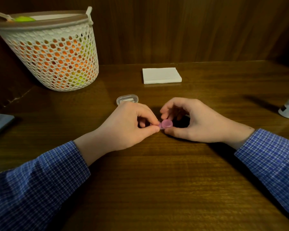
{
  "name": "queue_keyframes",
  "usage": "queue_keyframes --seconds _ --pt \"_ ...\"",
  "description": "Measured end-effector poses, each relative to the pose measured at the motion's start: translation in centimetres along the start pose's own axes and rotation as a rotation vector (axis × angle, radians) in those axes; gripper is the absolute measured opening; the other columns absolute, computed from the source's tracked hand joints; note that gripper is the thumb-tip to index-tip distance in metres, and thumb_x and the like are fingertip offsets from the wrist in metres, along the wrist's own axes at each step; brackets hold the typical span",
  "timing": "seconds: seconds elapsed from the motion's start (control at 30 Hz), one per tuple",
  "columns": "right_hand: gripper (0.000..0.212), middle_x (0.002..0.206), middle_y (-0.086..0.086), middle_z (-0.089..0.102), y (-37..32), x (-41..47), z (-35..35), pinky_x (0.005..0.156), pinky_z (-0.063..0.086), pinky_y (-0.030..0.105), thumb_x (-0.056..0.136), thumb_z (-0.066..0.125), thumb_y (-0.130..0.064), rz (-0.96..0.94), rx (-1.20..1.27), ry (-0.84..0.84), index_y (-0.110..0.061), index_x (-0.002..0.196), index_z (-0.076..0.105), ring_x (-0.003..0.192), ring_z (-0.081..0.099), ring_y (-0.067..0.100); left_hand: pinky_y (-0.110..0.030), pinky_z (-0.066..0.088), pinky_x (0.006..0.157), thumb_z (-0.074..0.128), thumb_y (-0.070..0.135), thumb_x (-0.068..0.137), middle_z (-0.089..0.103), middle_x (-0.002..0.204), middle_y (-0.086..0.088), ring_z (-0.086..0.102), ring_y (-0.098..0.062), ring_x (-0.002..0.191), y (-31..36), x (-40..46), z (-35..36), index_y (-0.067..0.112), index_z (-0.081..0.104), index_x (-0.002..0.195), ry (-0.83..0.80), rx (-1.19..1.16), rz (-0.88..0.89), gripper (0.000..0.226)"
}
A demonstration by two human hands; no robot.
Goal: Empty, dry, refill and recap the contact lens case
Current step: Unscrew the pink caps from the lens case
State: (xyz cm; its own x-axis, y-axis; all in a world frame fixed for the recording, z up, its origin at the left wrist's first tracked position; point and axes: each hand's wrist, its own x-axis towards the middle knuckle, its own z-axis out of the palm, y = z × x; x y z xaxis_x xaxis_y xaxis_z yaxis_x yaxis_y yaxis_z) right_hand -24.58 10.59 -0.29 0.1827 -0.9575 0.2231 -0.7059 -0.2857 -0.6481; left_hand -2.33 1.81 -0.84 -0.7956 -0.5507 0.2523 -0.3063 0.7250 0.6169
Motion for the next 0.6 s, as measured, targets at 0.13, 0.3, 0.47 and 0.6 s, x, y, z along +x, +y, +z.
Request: queue_keyframes --seconds 0.13,0.3,0.47,0.6 --pt "0.050 0.102 -0.015 0.069 -0.18 0.05 0.15 0.083 0.058 0.027 0.076 0.081 -0.046 0.003 -0.065 0.022 -0.028 0.120 0.065 0.096 0.067 0.002 -0.014 0.051 0.063 0.080 0.028 0.087 0.074 0.098 0.017 0.067 -0.009 0.080 0.06 0.00 -0.04 0.032 0.081 0.097 -0.001 0.006 0.002 0.011" --pt "0.040 0.103 -0.012 0.073 0.10 -0.02 -0.02 0.088 0.058 0.026 0.085 0.082 -0.021 -0.013 0.021 -0.015 -0.024 0.121 0.064 0.099 0.070 0.006 -0.015 0.052 0.064 0.080 0.029 0.086 0.074 0.098 0.017 0.067 -0.009 0.081 0.05 0.02 -0.06 0.032 0.081 0.099 -0.007 -0.001 -0.008 0.013" --pt "0.049 0.105 -0.015 0.069 -0.04 0.01 0.13 0.084 0.058 0.025 0.078 0.082 -0.046 -0.004 -0.025 -0.002 -0.029 0.120 0.064 0.100 0.067 0.003 -0.016 0.053 0.064 0.080 0.028 0.087 0.074 0.098 0.018 0.067 -0.007 0.081 0.08 0.03 -0.05 0.032 0.081 0.098 -0.007 0.014 -0.001 0.013" --pt "0.048 0.100 -0.015 0.070 -0.06 0.10 0.19 0.082 0.058 0.027 0.077 0.080 -0.047 0.011 -0.048 0.017 -0.028 0.119 0.065 0.096 0.067 0.002 -0.016 0.052 0.063 0.080 0.028 0.087 0.074 0.098 0.017 0.067 -0.009 0.080 0.09 0.01 -0.10 0.032 0.081 0.098 -0.008 0.011 -0.002 0.012"
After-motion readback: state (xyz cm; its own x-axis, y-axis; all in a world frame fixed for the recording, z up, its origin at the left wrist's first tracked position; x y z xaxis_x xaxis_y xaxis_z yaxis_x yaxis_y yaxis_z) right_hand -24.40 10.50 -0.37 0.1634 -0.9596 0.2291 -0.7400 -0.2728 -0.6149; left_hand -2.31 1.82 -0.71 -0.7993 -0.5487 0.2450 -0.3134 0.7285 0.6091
